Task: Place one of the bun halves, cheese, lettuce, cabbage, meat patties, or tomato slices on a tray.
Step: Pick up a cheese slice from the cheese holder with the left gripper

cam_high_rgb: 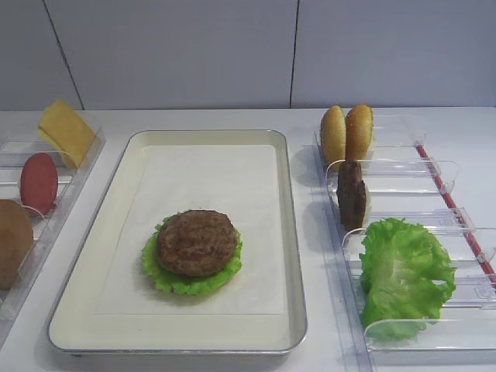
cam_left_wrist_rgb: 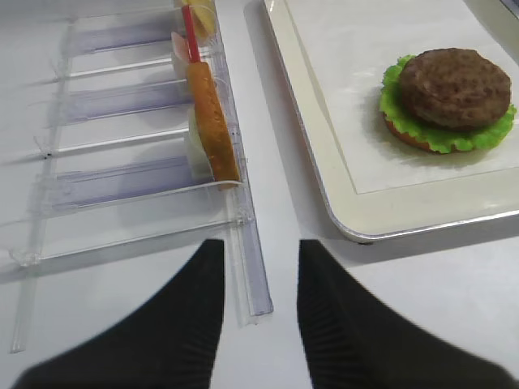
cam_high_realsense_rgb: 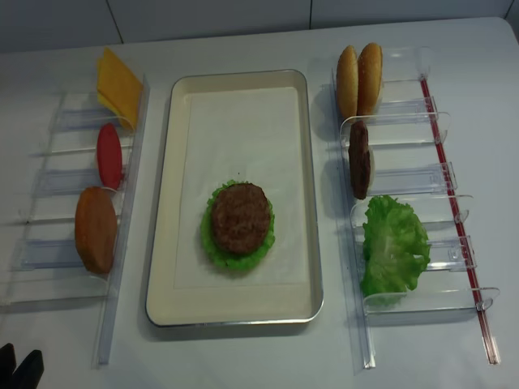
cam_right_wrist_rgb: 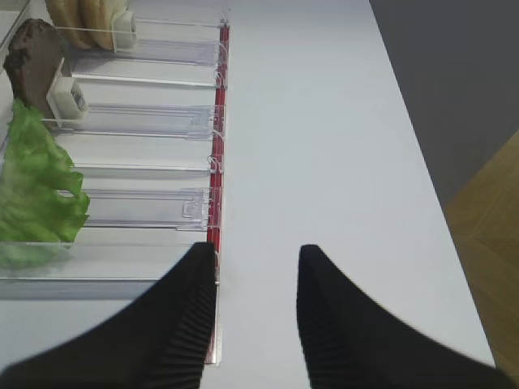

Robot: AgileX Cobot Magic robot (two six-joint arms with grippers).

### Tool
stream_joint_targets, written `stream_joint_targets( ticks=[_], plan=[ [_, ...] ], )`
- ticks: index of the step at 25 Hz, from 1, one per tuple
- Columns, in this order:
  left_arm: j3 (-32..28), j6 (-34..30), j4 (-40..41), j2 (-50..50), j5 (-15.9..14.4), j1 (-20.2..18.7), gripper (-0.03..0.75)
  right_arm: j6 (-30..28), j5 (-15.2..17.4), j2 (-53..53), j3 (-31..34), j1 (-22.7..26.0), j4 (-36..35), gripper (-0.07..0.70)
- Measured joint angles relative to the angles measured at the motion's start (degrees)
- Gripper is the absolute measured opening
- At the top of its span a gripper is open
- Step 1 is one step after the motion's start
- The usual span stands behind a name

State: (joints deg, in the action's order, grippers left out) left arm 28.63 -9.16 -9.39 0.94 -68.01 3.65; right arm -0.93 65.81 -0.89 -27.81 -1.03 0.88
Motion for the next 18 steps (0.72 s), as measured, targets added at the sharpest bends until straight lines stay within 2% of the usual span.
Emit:
stream_joint_targets(
  ticks=[18],
  plan=[
    [0.0,0.0,0.0,0.0,0.0,0.0,0.214,-0.2,-0.1,0.0,0.0,0.0,0.0,0.269]
  ],
)
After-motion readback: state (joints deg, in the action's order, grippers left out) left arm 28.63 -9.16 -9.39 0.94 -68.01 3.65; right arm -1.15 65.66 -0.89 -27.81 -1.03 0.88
